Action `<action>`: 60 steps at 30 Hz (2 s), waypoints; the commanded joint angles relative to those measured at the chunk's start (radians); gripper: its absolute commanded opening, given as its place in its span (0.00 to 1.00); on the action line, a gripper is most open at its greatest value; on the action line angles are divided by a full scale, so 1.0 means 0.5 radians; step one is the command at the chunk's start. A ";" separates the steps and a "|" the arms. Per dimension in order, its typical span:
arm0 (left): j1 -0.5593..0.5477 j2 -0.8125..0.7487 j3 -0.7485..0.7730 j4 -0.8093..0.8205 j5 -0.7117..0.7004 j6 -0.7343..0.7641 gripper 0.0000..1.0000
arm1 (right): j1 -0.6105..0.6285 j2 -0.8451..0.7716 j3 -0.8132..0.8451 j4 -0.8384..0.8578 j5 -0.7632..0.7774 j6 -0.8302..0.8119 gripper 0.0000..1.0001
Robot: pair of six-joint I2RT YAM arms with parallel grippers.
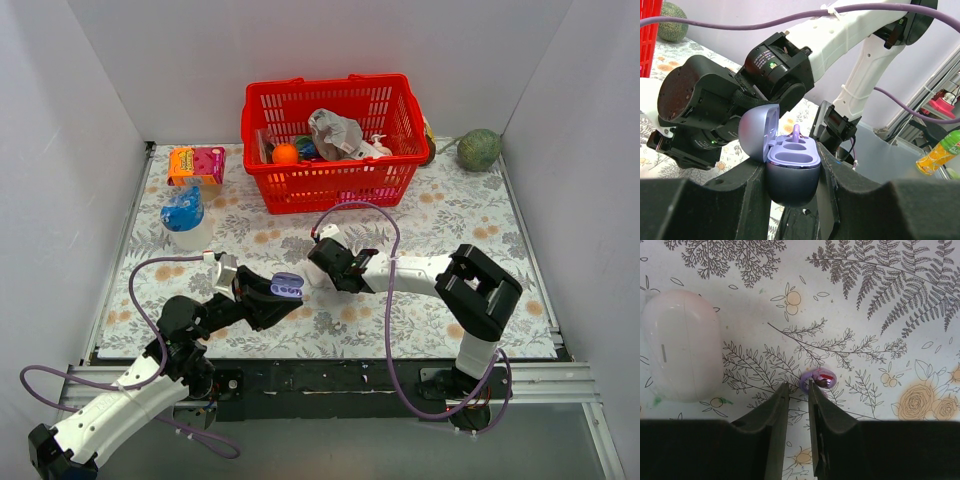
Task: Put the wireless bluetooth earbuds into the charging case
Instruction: Pick up the earbud from the center of the board.
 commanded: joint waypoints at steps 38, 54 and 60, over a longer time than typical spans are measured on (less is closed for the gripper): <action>0.007 0.057 0.052 0.073 0.019 -0.020 0.00 | -0.126 -0.144 -0.222 -0.022 -0.045 0.067 0.40; 0.007 0.069 0.043 0.101 0.022 -0.038 0.00 | -0.218 -0.313 -0.427 0.098 -0.096 0.146 0.41; 0.007 0.091 0.040 0.122 0.028 -0.044 0.00 | -0.309 -0.405 -0.559 0.193 -0.225 0.199 0.40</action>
